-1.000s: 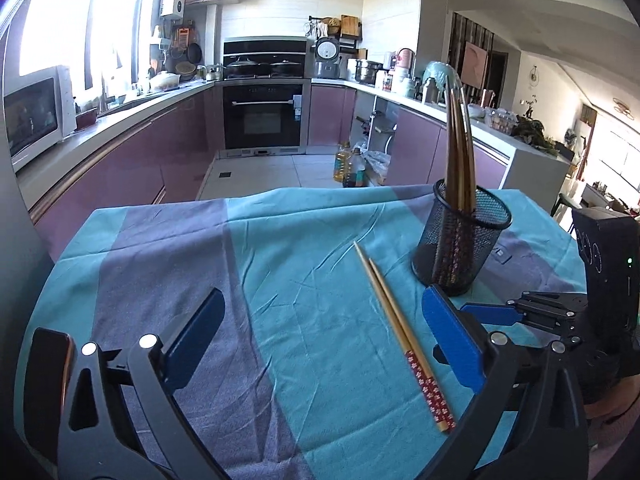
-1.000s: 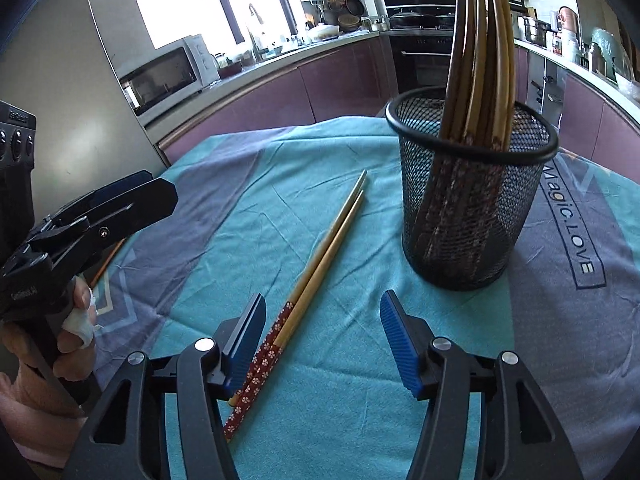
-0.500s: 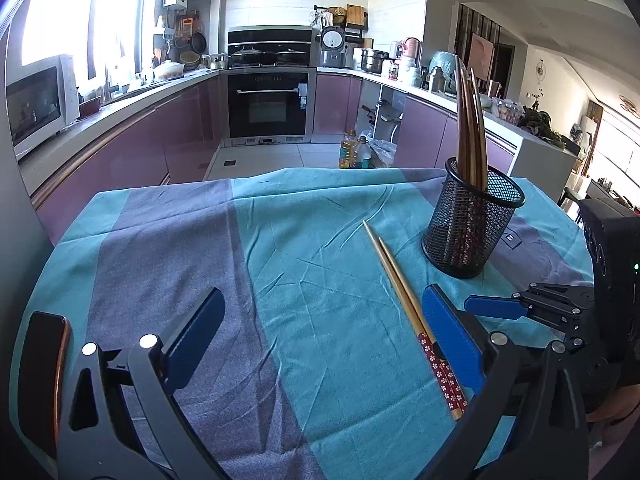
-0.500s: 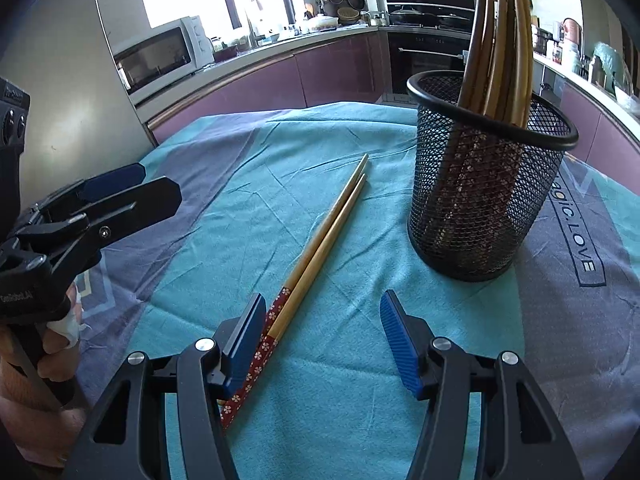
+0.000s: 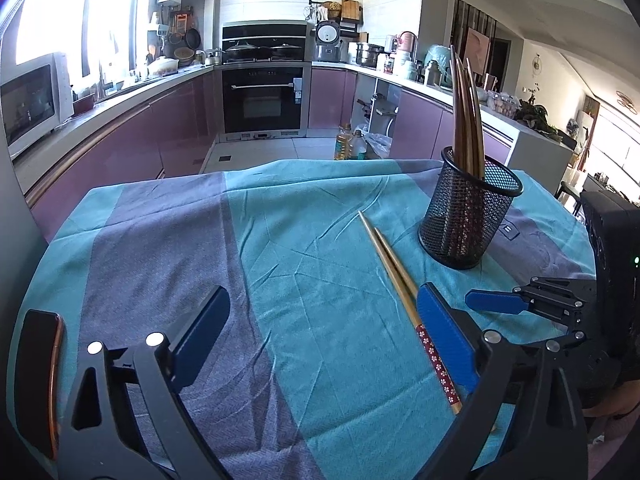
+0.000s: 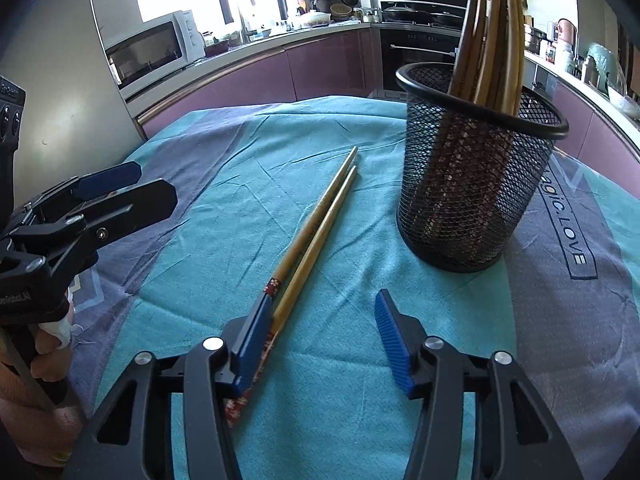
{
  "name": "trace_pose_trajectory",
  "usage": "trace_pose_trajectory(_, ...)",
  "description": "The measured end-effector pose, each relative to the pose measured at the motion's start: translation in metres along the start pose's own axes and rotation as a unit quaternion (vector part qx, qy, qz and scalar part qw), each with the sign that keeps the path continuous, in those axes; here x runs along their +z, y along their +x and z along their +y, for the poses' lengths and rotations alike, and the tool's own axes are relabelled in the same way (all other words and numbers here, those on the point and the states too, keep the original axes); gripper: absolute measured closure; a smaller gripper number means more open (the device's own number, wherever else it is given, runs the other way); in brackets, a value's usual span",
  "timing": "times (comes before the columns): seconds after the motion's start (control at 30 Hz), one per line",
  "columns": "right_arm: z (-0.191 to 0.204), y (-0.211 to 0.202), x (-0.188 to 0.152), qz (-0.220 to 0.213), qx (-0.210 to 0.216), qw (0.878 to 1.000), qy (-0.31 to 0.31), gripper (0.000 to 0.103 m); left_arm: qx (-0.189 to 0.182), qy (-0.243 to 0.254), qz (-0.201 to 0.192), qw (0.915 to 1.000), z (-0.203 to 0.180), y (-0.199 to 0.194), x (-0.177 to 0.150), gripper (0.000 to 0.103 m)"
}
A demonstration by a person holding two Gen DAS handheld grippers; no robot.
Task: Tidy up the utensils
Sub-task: 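Move both open tools back to the last two chopsticks on the cloth, then grasp one of the last chopsticks with the left tool while the right tool grasps the other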
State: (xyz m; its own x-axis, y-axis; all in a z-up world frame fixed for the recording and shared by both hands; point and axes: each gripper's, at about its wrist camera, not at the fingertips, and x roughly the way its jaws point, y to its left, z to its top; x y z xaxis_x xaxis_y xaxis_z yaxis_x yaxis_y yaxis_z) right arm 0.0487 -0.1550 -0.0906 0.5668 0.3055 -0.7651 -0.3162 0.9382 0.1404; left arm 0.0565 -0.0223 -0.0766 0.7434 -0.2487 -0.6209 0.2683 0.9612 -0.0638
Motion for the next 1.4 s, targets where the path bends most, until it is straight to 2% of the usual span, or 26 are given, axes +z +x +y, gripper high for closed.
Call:
trace_pose_trajectory(0.37, -0.01, -0.001, 0.003, 0.011, 0.002, 1.0, 0.006, 0.058, -0.032, 0.029, 0.034, 0.9985, -0.016, 0.018, -0.003, 0.019)
trace_pose_trajectory(0.57, -0.006, 0.007, 0.011, 0.013, -0.003, 1.0, -0.006, 0.062, -0.038, 0.03, 0.048, 0.9977, -0.017, 0.026, -0.005, 0.022)
trace_pose_trajectory(0.77, -0.008, 0.018, 0.024, 0.011, -0.006, 1.0, -0.002, 0.072, -0.039, 0.036, 0.054, 0.9971, -0.019, 0.03, -0.005, 0.027)
trace_pose_trajectory(0.93, -0.018, 0.017, 0.022, 0.011, 0.002, 1.0, 0.019, 0.089, -0.046, 0.043, 0.063, 0.996, -0.021, 0.034, -0.003, 0.031)
trace_pose_trajectory(1.13, -0.024, 0.011, 0.015, 0.013, 0.008, 0.999, 0.029, 0.095, -0.059, 0.061, 0.085, 0.9927, -0.037, 0.05, -0.001, 0.037)
trace_pose_trajectory(1.23, -0.026, 0.008, 0.012, 0.014, 0.01, 0.999, 0.032, 0.096, -0.063, 0.069, 0.099, 0.9907, -0.046, 0.059, 0.001, 0.041)
trace_pose_trajectory(1.4, -0.029, 0.005, 0.009, 0.014, 0.007, 0.999, 0.032, 0.096, -0.068, 0.07, 0.12, 0.9879, -0.053, 0.079, 0.005, 0.059)
